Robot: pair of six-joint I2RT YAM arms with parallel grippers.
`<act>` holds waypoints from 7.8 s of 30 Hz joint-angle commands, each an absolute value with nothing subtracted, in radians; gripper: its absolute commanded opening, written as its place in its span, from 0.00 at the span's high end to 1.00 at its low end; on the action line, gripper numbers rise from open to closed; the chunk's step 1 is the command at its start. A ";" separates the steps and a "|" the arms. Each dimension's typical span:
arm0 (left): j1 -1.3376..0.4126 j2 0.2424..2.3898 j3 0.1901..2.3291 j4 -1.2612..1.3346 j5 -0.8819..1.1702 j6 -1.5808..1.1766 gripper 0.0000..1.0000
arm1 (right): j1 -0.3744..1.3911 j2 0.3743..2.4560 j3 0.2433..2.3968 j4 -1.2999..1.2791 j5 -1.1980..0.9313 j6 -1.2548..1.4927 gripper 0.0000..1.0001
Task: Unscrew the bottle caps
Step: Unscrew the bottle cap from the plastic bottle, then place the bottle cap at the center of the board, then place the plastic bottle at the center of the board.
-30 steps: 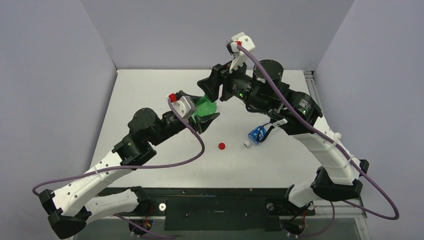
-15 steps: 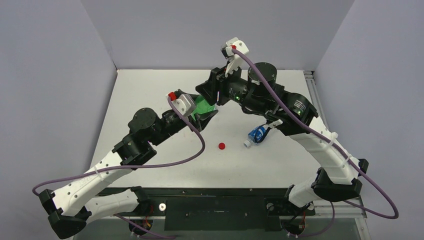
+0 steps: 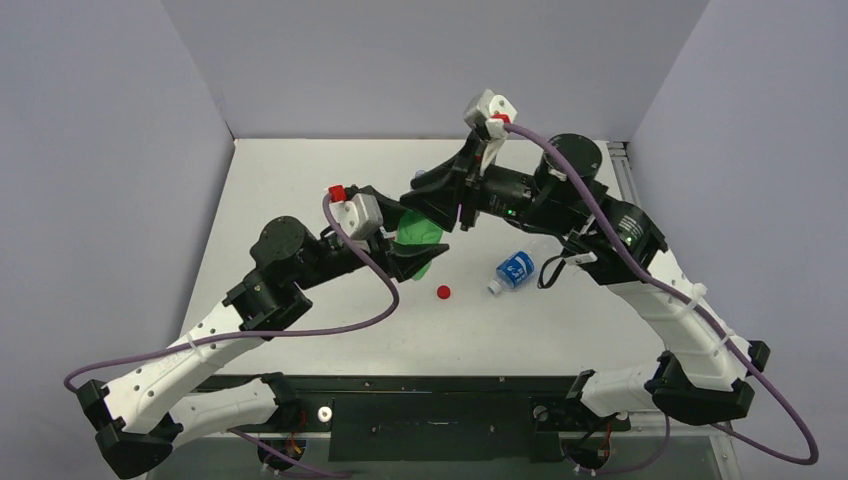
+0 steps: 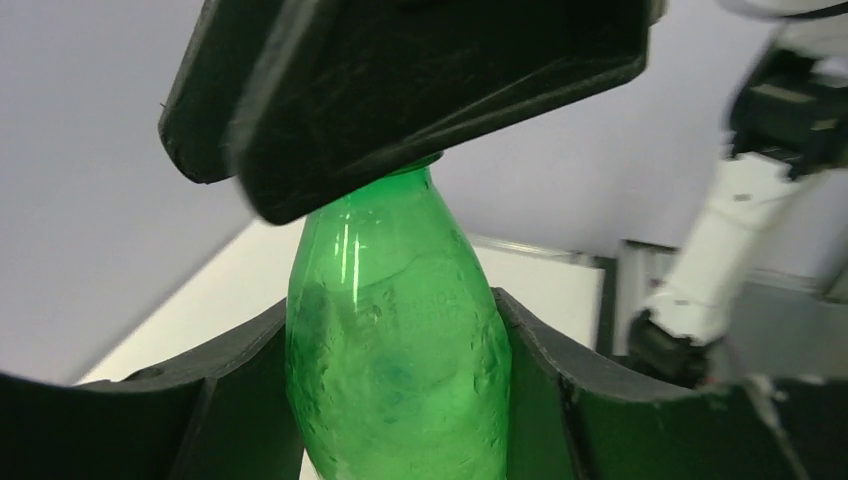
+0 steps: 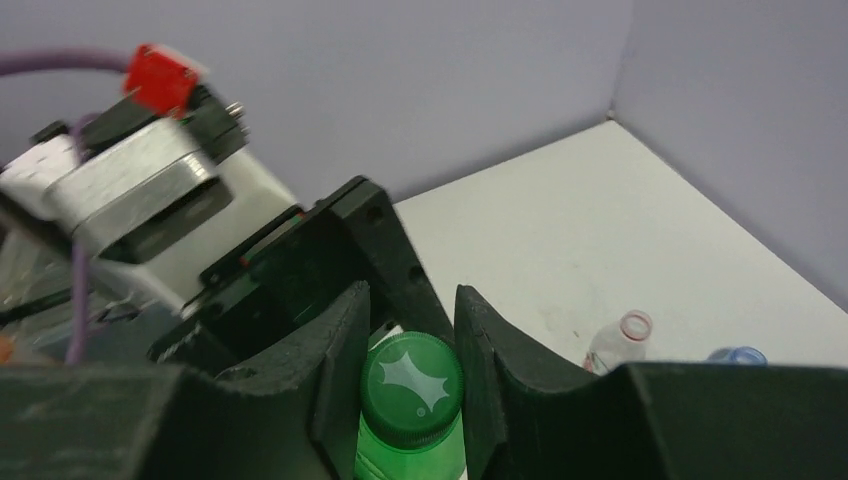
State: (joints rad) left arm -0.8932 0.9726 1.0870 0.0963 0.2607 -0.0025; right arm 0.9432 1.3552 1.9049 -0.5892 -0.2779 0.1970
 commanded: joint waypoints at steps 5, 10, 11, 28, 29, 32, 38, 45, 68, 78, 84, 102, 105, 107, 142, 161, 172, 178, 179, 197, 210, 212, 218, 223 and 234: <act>-0.922 0.970 1.175 0.211 0.957 -0.246 1.00 | 0.835 1.199 1.721 -0.087 -0.997 0.336 1.00; -0.927 0.974 1.190 0.216 0.987 -0.229 1.00 | 0.804 1.207 1.712 -0.135 -1.019 0.320 1.00; -0.926 0.974 1.189 0.215 0.988 -0.223 1.00 | 0.802 1.207 1.715 -0.156 -0.992 0.308 0.98; -0.813 0.930 1.050 0.187 0.607 -0.070 1.00 | 0.774 1.158 1.737 -0.405 -0.485 0.211 0.81; -0.806 0.924 1.029 0.193 0.583 -0.067 1.00 | 0.772 1.161 1.741 -0.424 -0.459 0.214 0.92; -0.766 0.914 0.998 0.208 0.547 -0.061 1.00 | 0.756 1.166 1.712 -0.460 -0.320 0.213 1.00; -0.681 0.874 0.926 0.215 0.526 -0.063 1.00 | 0.694 1.182 1.416 -0.412 -0.130 0.191 1.00; -0.657 0.826 0.879 0.215 0.567 -0.050 1.00 | 0.691 1.322 1.037 -0.160 0.051 0.245 1.00; -0.650 0.809 0.810 0.259 0.582 -0.026 1.00 | 0.845 1.686 0.772 0.266 0.417 0.407 0.94; -0.650 0.812 0.819 0.262 0.588 -0.029 1.00 | 0.841 1.669 0.768 0.230 0.389 0.439 0.54; -0.650 0.814 0.824 0.266 0.587 -0.032 0.96 | 0.827 1.541 0.801 0.136 0.379 0.415 0.39; -0.648 0.849 0.815 0.312 0.534 -0.089 0.95 | 0.763 1.034 1.330 -0.139 -0.151 0.425 0.25; -0.649 0.855 0.815 0.314 0.534 -0.088 0.94 | 0.816 1.045 1.351 -0.105 -0.225 0.428 0.22; -0.648 0.861 0.818 0.316 0.536 -0.088 0.93 | 0.871 1.073 1.385 -0.131 -0.237 0.395 0.22; -0.654 0.820 0.887 0.048 0.424 -0.022 0.03 | 0.844 1.238 1.449 -0.376 0.040 0.140 1.00; -0.639 0.774 0.962 -0.262 0.226 0.034 0.03 | 0.607 1.626 1.276 0.215 0.245 0.154 1.00; -0.640 0.768 0.969 -0.243 0.223 0.014 0.04 | 0.606 1.828 1.319 0.289 0.283 0.208 1.00; -0.640 0.767 0.974 -0.238 0.237 0.006 0.03 | 0.606 1.841 1.306 0.272 0.303 0.209 1.00; -0.640 0.767 0.973 -0.235 0.238 0.006 0.03 | 0.606 1.840 1.300 0.272 0.304 0.210 1.00; -0.640 0.754 0.972 -0.217 0.249 -0.023 0.03 | 0.595 1.783 1.270 0.223 0.328 0.236 0.41; -0.640 0.761 0.977 -0.209 0.263 -0.034 0.03 | 0.560 1.567 1.291 -0.055 0.514 0.407 0.21; -0.638 0.763 0.983 -0.210 0.262 -0.035 0.04 | 0.539 1.525 1.304 -0.205 0.579 0.511 0.21; -0.638 0.782 1.002 -0.213 0.290 -0.042 0.03 | 0.519 1.377 1.177 -0.480 0.676 0.743 0.19; -0.639 0.795 1.010 -0.205 0.324 -0.053 0.04 | 0.503 1.348 1.040 -0.523 0.679 0.829 0.19; -0.639 0.794 1.018 -0.212 0.349 -0.060 0.03 | 0.487 1.497 0.921 -0.409 0.663 0.889 0.18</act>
